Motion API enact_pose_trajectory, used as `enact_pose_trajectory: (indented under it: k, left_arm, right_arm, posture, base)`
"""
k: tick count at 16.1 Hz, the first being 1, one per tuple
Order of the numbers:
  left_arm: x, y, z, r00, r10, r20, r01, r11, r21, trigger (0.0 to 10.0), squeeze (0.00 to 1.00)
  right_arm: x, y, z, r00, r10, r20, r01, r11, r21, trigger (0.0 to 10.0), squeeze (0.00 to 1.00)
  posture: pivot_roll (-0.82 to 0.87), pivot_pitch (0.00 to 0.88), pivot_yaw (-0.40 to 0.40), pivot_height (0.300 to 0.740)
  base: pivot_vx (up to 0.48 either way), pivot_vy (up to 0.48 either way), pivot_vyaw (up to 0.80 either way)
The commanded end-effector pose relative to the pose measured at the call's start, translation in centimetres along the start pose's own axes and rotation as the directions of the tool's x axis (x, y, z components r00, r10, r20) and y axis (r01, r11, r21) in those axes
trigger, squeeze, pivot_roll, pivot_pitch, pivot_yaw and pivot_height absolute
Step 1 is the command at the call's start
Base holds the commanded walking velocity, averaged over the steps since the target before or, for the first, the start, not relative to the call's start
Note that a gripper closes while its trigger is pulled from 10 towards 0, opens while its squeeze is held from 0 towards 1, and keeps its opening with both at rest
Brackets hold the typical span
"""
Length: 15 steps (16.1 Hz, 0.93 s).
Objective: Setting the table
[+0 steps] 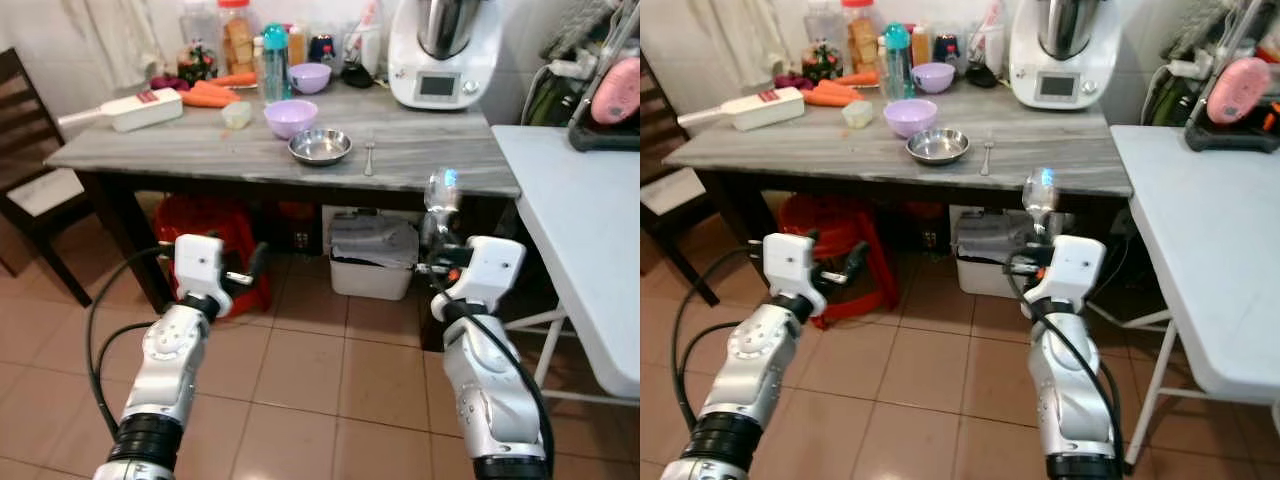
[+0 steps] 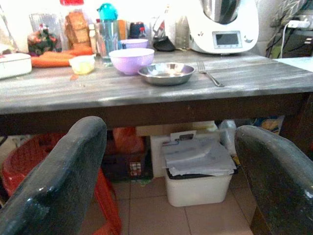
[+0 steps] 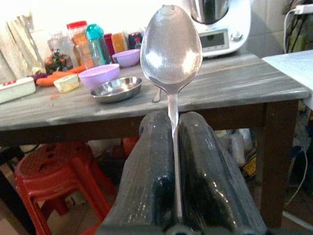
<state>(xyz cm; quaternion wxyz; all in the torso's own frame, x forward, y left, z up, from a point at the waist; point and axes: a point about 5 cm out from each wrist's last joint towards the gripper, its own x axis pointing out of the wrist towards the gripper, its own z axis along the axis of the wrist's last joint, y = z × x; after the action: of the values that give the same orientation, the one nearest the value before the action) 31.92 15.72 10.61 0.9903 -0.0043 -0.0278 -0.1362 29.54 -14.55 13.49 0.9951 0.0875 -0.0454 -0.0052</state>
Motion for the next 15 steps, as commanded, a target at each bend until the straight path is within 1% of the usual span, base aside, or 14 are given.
enact_pose_trajectory:
  k: [1,4,7,9,10,12,15]
  left_arm:
    - [0.3,-0.7,0.0,1.000,-0.028,-0.001,0.028,1.000,-0.006,10.0,0.00]
    - [0.2,-0.7,0.0,1.000,-0.027,0.001,0.027,1.000,-0.004,10.0,0.00]
    - [0.1,-0.9,0.0,0.999,-0.033,0.013,0.033,0.999,0.006,10.0,0.00]
    - [0.1,-1.2,0.1,0.998,-0.064,0.020,0.064,0.998,-0.009,10.0,0.00]
    - [0.1,-1.4,0.3,0.996,-0.087,0.030,0.088,0.996,-0.023,10.0,0.00]
    - [0.0,-1.7,0.4,0.993,-0.108,0.037,0.109,0.994,-0.025,10.0,0.00]
    - [0.0,-1.9,0.5,0.991,-0.130,0.041,0.131,0.991,-0.031,10.0,0.00]
  right_arm:
    - [0.0,-0.6,0.1,1.000,-0.022,0.003,0.022,1.000,-0.001,10.0,0.00]
    - [0.0,-0.6,0.1,1.000,-0.023,0.006,0.023,1.000,0.000,10.0,0.00]
    - [0.0,-0.6,0.1,1.000,-0.026,0.006,0.026,1.000,-0.001,10.0,0.00]
    - [0.0,-0.7,0.0,1.000,-0.027,0.003,0.027,1.000,-0.001,10.0,0.00]
    - [0.0,-0.7,0.0,1.000,-0.027,0.001,0.027,1.000,0.001,10.0,0.00]
    - [0.0,-0.6,0.0,1.000,-0.027,0.003,0.027,1.000,0.003,10.0,0.00]
    - [0.0,-0.7,0.0,1.000,-0.027,0.004,0.027,1.000,0.000,10.0,0.00]
  posture:
    - [0.01,0.000,0.049,0.740]
    - [0.01,0.000,0.050,0.740]
    - [0.01,0.000,0.050,0.740]
    - [0.01,0.000,0.050,0.740]
    - [0.01,0.000,0.050,0.740]
    - [0.01,0.000,0.050,0.740]
    - [0.01,0.000,0.050,0.740]
  base:
    - [0.000,0.454,0.00]
    - [0.000,0.408,0.00]
    - [0.000,0.000,0.00]
    - [0.000,0.000,0.00]
    - [0.000,0.000,-0.56]
    - [0.000,0.000,0.00]
    - [0.351,0.000,0.00]
